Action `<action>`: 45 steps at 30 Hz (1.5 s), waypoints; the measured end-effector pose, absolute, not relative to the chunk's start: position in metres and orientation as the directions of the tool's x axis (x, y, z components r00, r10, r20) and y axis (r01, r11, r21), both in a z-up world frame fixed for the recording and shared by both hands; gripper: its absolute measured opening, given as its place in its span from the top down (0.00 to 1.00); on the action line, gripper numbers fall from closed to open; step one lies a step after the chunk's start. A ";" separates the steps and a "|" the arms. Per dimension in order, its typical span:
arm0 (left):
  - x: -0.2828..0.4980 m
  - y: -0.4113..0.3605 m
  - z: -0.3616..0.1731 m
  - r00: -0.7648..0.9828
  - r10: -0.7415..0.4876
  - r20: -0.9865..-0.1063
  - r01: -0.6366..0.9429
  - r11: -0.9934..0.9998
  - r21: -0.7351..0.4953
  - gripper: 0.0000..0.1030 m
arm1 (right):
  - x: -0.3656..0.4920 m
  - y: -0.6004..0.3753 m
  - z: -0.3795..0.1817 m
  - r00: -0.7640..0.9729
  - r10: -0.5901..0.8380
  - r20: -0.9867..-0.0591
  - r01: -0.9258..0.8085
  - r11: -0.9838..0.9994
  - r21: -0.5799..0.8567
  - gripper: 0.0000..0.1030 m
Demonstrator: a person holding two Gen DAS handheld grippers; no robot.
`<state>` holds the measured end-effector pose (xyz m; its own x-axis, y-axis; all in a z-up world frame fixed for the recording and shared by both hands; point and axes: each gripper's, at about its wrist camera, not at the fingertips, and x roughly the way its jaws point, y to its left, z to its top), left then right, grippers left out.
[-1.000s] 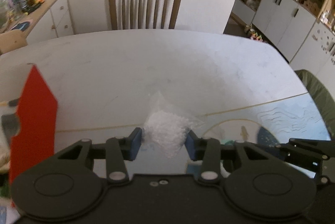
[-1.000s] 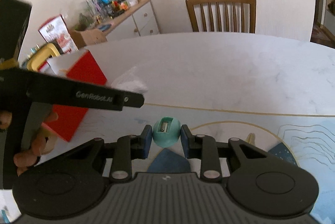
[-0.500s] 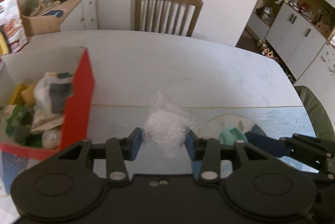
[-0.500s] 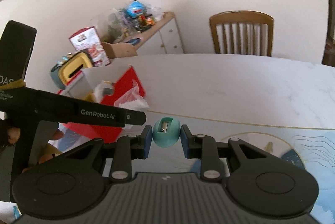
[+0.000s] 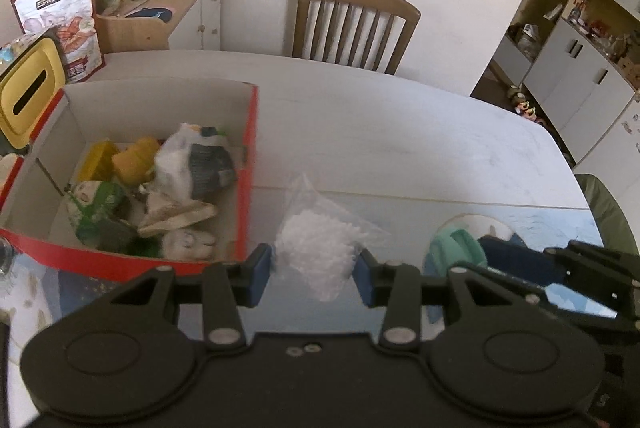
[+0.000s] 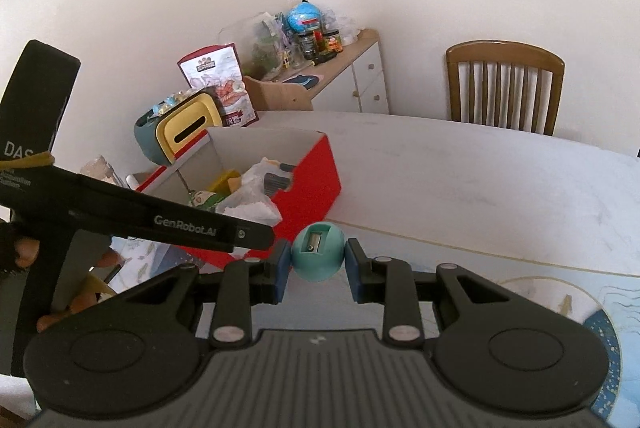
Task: Organize objects
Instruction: 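Carry the white foam bag with the left tool while the right tool carries the teal egg to the box, then lower both tools into the box and open them to release the foam bag and egg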
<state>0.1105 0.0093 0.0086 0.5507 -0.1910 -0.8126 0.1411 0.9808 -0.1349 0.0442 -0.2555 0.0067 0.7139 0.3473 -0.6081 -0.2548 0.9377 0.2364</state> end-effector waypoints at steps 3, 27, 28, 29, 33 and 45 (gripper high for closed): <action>0.115 0.033 0.007 0.545 -0.202 -0.814 0.145 0.979 -0.146 0.59 | 0.054 -0.234 0.006 0.707 0.336 -0.623 -0.247 0.942 0.228 0.72; 0.204 0.199 -0.020 0.527 -0.127 -0.840 0.036 0.991 -0.127 0.59 | 0.144 -0.119 -0.017 0.661 0.270 -0.700 -0.195 0.963 0.188 0.72; 0.207 0.200 -0.023 0.520 -0.127 -0.845 0.038 0.991 -0.126 0.59 | 0.148 -0.117 -0.020 0.655 0.269 -0.706 -0.192 0.963 0.189 0.72; 0.210 0.200 -0.026 0.512 -0.129 -0.849 0.041 0.991 -0.125 0.59 | 0.151 -0.115 -0.023 0.647 0.269 -0.714 -0.189 0.963 0.192 0.72; 0.218 0.197 -0.037 0.484 -0.136 -0.865 0.076 0.991 -0.113 0.59 | 0.163 -0.106 -0.033 0.620 0.272 -0.735 -0.195 0.962 0.191 0.72; 0.229 0.167 -0.071 0.401 -0.147 -0.904 0.244 0.969 -0.049 0.58 | 0.189 -0.067 -0.075 0.532 0.246 -0.810 -0.255 0.959 0.124 0.72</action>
<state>0.2292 0.1670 -0.0711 0.4013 -0.1472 -0.9041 0.2439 0.9686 -0.0494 0.1894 -0.0671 -0.0755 0.5324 0.2462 -0.8099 -0.2554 0.9589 0.1236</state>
